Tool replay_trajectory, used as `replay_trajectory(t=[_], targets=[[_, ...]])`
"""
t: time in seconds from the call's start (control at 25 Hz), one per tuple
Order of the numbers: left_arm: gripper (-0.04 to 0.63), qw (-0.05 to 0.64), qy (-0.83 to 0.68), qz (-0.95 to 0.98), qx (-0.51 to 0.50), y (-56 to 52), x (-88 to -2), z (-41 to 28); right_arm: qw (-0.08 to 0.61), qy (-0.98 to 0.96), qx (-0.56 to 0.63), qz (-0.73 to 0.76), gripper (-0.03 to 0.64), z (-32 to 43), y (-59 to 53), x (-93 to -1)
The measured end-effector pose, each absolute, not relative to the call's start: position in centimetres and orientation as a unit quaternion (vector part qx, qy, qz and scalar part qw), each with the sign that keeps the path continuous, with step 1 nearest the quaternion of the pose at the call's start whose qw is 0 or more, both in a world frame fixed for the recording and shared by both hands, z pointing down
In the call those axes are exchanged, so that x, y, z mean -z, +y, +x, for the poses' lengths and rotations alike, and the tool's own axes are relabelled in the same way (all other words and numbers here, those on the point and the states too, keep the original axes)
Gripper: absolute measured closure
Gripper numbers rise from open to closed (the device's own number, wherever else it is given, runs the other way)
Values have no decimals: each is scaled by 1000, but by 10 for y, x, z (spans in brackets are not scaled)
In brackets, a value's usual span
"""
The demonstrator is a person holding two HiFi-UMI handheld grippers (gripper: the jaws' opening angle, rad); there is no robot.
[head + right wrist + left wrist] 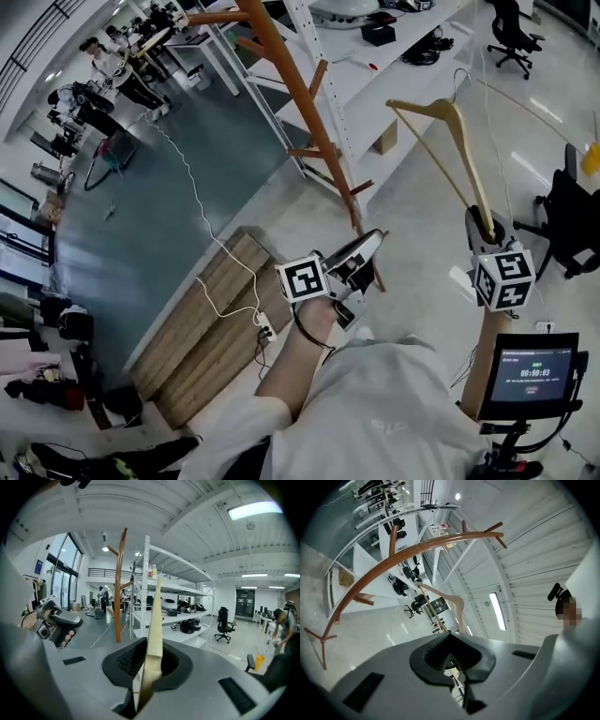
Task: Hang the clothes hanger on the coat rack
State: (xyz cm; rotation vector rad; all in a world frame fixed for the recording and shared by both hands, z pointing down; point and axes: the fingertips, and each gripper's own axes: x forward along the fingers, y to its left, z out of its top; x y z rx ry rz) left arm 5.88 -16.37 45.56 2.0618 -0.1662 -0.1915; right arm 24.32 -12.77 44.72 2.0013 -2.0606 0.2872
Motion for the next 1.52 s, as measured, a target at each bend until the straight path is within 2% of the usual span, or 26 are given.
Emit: replay_trajectory(t=[0.2,0.72,1.32,1.52], targets=[[589,494,-68,861,98,-195,-430,72,167,-711,-64,680,572,238,-177,-418],[589,403,-98,896,156,-244,-307,71,230,-671,81,701,572,234,-233,-283],[589,354,-94,911,187,-244,-211,47,207,-681,158,685,572,178,-268,-177],[589,355,-99,910,189,-247,-211,43,197,-678,165,688,572,179,-275,-167]])
